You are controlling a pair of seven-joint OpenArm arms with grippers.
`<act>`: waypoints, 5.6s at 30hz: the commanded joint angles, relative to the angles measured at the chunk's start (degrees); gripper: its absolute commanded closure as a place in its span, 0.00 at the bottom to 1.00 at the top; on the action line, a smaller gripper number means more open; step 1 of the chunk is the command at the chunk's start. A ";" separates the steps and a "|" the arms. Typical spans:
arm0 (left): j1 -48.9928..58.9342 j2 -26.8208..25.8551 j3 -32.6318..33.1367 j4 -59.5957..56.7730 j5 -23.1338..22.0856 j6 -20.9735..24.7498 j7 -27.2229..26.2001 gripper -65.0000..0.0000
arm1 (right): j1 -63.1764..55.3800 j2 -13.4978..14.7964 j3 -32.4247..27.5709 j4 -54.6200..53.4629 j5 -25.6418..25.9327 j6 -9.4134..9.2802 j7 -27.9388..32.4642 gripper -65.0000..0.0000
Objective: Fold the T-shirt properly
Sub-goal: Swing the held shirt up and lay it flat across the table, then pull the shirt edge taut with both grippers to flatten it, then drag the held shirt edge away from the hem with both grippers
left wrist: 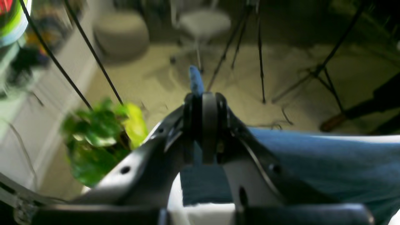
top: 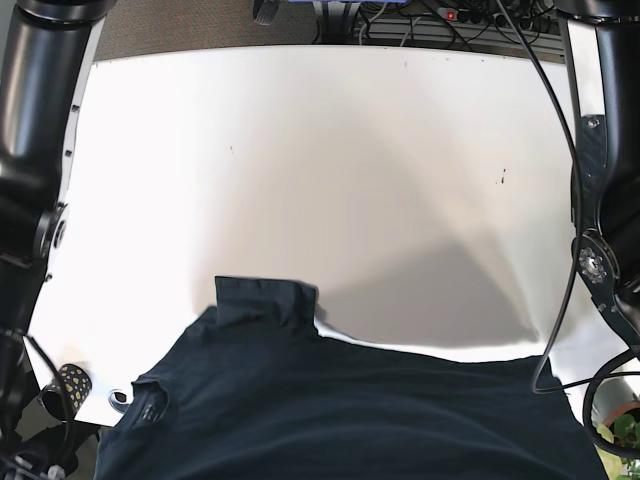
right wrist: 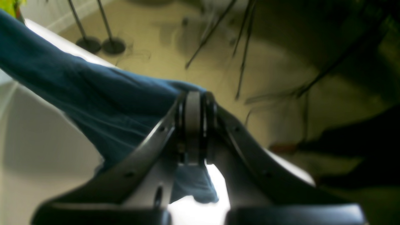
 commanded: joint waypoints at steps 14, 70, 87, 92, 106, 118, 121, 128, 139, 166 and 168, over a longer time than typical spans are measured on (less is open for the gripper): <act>2.07 -0.55 0.21 7.60 -0.20 -0.17 1.80 1.00 | -0.62 2.46 2.01 6.06 0.50 -0.20 -4.96 1.00; 76.00 5.52 -13.85 53.23 0.24 -11.77 8.83 1.00 | -83.26 -8.27 36.83 46.06 4.99 -0.11 -6.81 1.00; 60.35 3.58 -8.05 29.93 0.33 -11.51 0.21 1.00 | -71.21 -9.50 33.84 28.04 4.64 -0.11 -6.46 1.00; 56.83 2.18 -7.35 25.54 0.33 -11.51 -0.31 1.00 | -70.42 -9.50 31.29 25.49 4.55 -0.11 -1.36 1.00; 53.93 -0.90 -7.17 14.37 0.33 -11.51 -7.79 0.90 | -67.52 -7.92 29.79 15.73 4.55 -0.55 5.94 0.74; 51.82 -2.40 -7.17 10.50 -0.02 -6.85 -8.93 0.16 | -73.76 -5.19 32.87 23.11 4.72 -0.64 6.38 0.27; 52.09 -4.15 -7.35 10.42 -0.11 -8.61 -8.93 0.20 | -76.58 -5.81 33.48 24.08 4.64 -0.64 6.38 0.31; 59.65 -5.38 -7.26 10.33 0.24 -8.87 -18.51 0.21 | -79.83 -6.95 33.13 23.64 4.46 -0.72 6.91 0.34; 61.85 -5.03 -7.26 7.78 0.33 -8.70 -27.65 0.21 | -77.02 -11.34 33.05 17.31 -6.18 -0.02 9.02 0.34; 68.44 -7.58 0.04 7.87 -0.11 -9.14 -21.50 0.98 | -80.09 -13.98 33.22 21.53 -6.18 2.09 9.02 1.00; 71.69 -7.67 -0.14 11.21 -0.11 -9.14 -21.24 0.98 | -81.94 -13.98 33.13 24.26 -6.18 2.09 9.02 1.00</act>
